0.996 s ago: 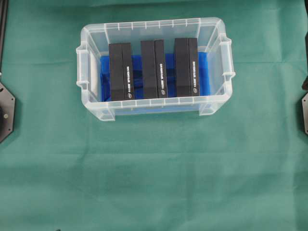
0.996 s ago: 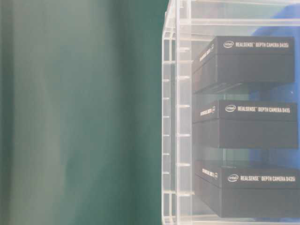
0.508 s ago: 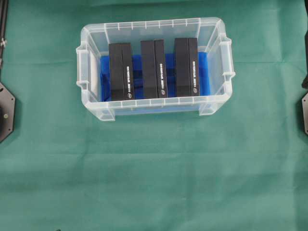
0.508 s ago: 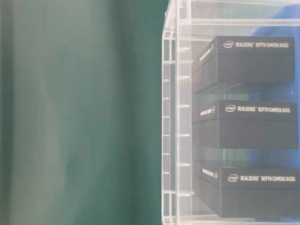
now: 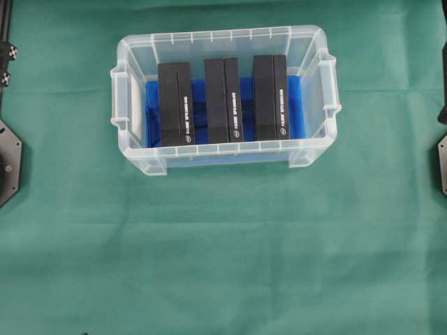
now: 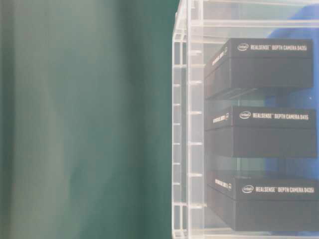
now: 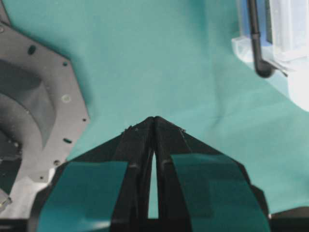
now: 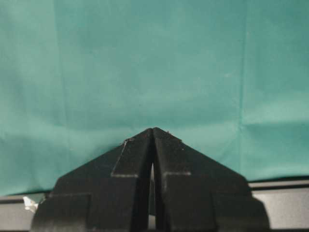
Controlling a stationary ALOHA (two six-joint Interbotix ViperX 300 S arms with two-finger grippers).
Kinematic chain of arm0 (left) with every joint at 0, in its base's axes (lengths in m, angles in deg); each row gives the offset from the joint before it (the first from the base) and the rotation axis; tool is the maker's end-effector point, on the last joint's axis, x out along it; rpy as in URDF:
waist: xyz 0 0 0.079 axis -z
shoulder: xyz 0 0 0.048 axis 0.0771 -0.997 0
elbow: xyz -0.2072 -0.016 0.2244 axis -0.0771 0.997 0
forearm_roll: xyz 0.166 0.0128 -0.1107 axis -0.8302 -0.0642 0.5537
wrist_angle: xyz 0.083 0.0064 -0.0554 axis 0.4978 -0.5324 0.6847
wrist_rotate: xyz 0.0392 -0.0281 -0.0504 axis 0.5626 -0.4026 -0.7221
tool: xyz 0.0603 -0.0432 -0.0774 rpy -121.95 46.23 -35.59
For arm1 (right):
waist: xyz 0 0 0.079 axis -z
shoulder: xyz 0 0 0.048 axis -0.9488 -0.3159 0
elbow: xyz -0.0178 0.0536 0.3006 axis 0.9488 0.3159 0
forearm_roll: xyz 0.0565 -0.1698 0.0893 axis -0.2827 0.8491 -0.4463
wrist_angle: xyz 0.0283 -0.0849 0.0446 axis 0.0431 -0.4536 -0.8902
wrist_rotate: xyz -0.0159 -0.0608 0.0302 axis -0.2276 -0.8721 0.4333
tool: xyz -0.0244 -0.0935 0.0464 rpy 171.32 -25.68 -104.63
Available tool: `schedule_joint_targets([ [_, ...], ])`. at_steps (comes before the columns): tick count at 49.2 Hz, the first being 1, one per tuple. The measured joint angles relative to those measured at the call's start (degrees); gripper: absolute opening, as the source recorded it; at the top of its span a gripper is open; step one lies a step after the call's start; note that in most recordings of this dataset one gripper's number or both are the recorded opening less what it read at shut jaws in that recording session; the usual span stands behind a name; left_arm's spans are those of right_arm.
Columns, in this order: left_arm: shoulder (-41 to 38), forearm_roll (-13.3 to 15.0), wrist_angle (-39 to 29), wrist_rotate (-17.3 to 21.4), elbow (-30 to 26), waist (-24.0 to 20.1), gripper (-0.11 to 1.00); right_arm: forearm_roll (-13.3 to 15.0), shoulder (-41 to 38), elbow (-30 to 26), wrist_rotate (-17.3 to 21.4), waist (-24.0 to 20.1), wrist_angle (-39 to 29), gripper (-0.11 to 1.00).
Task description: Take the box out of the case with the left arm.
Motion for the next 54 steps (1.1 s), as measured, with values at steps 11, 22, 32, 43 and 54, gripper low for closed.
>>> schedule_joint_targets([
  [11,-0.26,0.18,-0.44,-0.26,0.0,-0.44,0.41,0.18,0.0,0.09,-0.09,0.0,-0.35,0.0],
  [22,-0.26,0.18,-0.26,-0.35,0.09,-0.44,0.97,0.18,0.0,0.09,-0.09,0.0,-1.14,0.0],
  [32,-0.35,0.18,-0.26,-0.35,0.09,-0.53,0.98,0.18,-0.09,0.09,-0.09,0.0,-1.23,0.0],
  [43,-0.35,0.18,-0.35,-0.53,0.09,-0.53,0.98,0.18,0.0,0.09,-0.09,0.0,-1.23,0.0],
  [54,-0.35,0.18,-0.44,-1.76,0.09,-0.53,0.98,0.18,-0.09,0.0,-0.09,0.0,-1.23,0.0],
])
